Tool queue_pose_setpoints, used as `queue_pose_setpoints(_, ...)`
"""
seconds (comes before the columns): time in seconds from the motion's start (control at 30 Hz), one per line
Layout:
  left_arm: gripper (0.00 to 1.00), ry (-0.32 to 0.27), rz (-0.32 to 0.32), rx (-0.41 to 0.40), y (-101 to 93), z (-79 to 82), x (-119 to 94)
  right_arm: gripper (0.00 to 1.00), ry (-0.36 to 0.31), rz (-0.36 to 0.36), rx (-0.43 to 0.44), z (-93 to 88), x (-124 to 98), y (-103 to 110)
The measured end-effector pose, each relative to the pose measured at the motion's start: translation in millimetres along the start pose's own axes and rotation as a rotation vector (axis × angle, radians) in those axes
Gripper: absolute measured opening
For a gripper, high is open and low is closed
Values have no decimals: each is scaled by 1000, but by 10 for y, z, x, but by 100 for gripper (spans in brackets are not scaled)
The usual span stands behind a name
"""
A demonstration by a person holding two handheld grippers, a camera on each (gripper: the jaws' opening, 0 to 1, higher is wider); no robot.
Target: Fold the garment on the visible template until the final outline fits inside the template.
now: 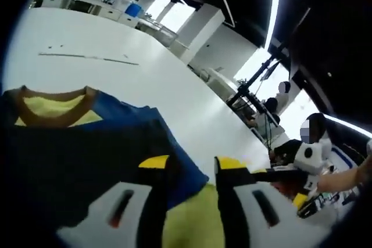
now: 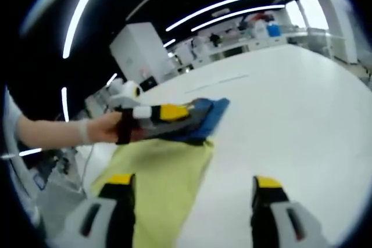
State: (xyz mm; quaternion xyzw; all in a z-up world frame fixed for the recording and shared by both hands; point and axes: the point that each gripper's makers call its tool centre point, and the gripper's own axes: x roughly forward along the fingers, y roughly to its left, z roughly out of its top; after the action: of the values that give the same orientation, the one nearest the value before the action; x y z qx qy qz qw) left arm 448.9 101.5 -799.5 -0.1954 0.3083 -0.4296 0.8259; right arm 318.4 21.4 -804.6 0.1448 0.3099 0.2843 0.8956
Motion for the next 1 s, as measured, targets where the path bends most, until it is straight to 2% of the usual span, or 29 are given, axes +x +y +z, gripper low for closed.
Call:
queue_pose_setpoints(0.13,74,-20,12,40,12,72,-75,83,2,6,-7,7,9,36)
queue_pose_setpoints(0.27,99,-21,-11,72,-16,123,-156,84,2,17,-19,29,21,81)
queue_pose_setpoints(0.33,99,-20,-20,99,-71,142,-224,84,2,22,-25,42,34,104)
queue_pose_setpoints(0.63,99,-72,26,110,23,235,-683,84,-4,53,-58,166,113,238)
queue_pose_setpoints(1.0,96,-129,86,129,48,147,-1426,83,-7,75,-107,319,101,360)
